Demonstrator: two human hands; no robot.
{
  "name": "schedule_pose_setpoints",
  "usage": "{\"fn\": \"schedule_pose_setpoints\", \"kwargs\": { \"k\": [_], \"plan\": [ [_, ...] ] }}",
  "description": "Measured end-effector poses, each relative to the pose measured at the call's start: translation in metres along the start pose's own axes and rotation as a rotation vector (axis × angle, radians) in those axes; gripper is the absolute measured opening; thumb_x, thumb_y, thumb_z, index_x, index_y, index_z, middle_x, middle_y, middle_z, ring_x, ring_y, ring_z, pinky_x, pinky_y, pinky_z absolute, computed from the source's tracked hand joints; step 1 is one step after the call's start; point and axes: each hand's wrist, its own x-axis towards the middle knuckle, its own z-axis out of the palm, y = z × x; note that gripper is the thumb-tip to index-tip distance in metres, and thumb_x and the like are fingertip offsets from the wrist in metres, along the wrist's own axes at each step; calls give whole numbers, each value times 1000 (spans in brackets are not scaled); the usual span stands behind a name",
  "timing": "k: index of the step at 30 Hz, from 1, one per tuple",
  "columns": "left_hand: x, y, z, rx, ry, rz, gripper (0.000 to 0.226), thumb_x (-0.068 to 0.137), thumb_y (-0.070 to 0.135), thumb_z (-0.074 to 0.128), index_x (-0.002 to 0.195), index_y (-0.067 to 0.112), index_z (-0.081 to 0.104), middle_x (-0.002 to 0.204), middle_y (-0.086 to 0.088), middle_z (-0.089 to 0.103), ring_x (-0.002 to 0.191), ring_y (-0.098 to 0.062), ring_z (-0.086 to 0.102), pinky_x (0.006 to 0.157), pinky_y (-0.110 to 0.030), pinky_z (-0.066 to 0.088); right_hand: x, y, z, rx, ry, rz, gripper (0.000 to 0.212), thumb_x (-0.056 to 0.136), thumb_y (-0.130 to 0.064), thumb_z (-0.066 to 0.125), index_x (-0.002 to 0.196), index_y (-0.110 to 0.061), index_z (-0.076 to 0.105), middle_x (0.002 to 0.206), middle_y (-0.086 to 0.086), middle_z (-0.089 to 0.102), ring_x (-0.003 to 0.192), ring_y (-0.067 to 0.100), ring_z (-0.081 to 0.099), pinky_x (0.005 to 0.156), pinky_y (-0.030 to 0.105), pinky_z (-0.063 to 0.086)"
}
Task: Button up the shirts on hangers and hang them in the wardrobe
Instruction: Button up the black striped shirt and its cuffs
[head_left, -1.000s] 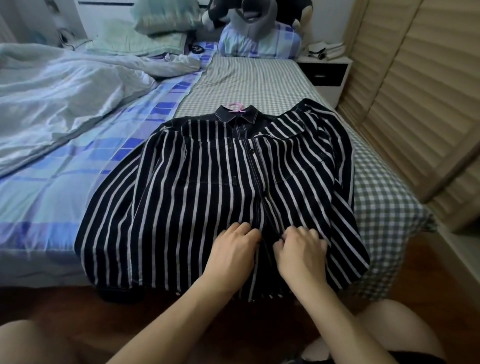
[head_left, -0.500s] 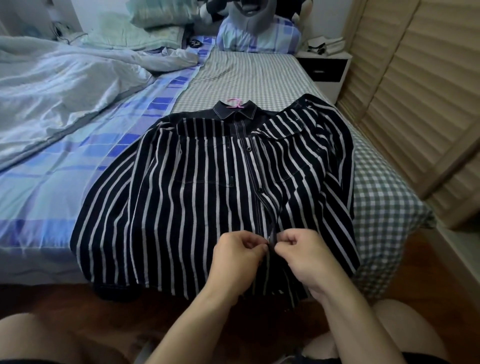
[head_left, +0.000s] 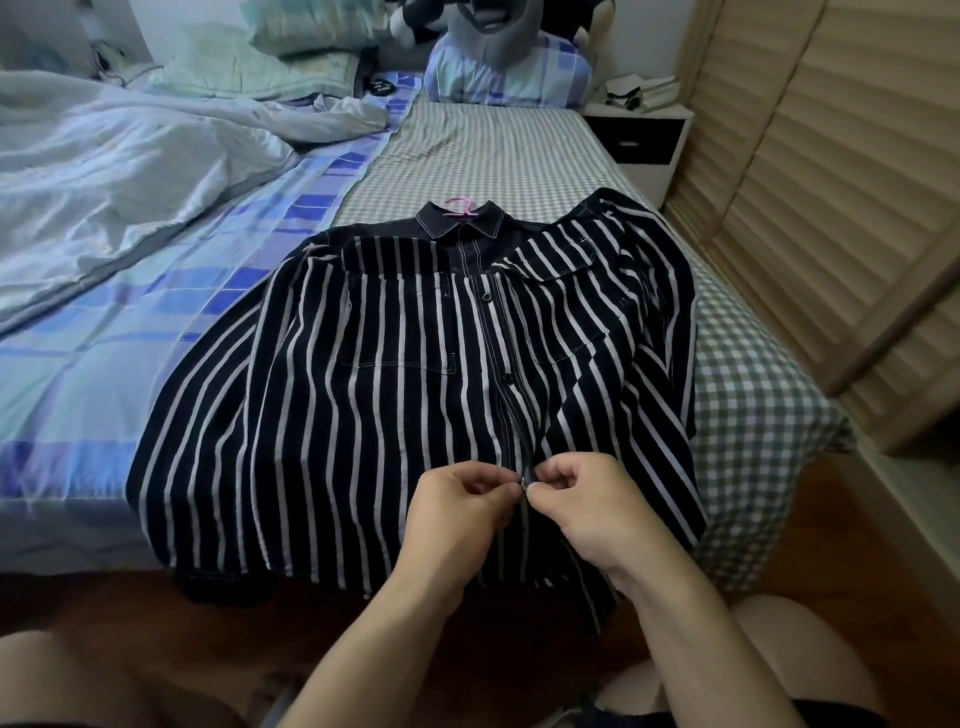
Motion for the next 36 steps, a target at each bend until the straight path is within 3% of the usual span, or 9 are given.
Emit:
{"fn": "schedule_pose_setpoints", "kwargs": {
  "k": [4,9,16,20,23,29,34,36],
  "plan": [
    [0,1,-1,-58,-26,-21,12,89,6,76,83,15,80,82,-13,76,76,-23,72,82,-40,63,3,2,-3,144,-58,50,10,91,-16,71,98,-22,74,95,-5,77,93,4,72,90,24,57],
    [0,-1,-4,-111,-59,-55,11,92,3,72,88,11,79,82,-7,78,75,-13,72,75,-26,61,6,10,1,195,-68,90,32,89,-18,73,121,-15,71,107,-2,76,103,9,71,98,34,56],
    [-1,-3,0,-22,-10,-25,11,90,4,74,87,14,78,80,-6,77,75,-16,73,75,-28,62,2,10,6,208,-32,97,31,91,-16,72,122,-18,67,111,-3,72,109,10,67,103,34,53],
    [1,-2,4,6,60,-4,8,87,9,79,86,16,75,78,-7,75,79,-22,75,76,-32,63,-1,8,8,228,-31,80,19,90,-16,74,108,-22,69,96,-3,76,92,4,72,89,24,57],
    [2,-2,6,46,88,16,8,88,12,78,84,19,76,77,-4,76,77,-18,75,78,-36,63,-1,5,8,226,-41,78,18,89,-15,74,103,-23,68,90,-2,77,88,6,74,85,24,58],
    [-1,2,8,47,38,22,16,92,37,73,96,22,73,82,-1,77,74,-11,75,71,-34,64,-12,-1,19,309,-162,77,35,97,-2,54,124,-26,57,97,-3,78,93,9,74,93,33,59],
    [2,-7,9,-108,126,-64,6,94,23,72,91,19,74,85,-15,73,75,-28,74,71,-56,62,-21,-3,21,359,-210,55,41,97,0,49,127,-27,56,99,-3,78,95,12,74,91,33,59],
    [5,-11,7,-119,155,-70,6,94,22,72,90,23,77,83,-6,76,81,-23,75,80,-51,62,-22,-2,12,287,-224,27,41,97,-3,49,127,-29,58,98,-5,78,93,10,73,90,30,59]
  ]
}}
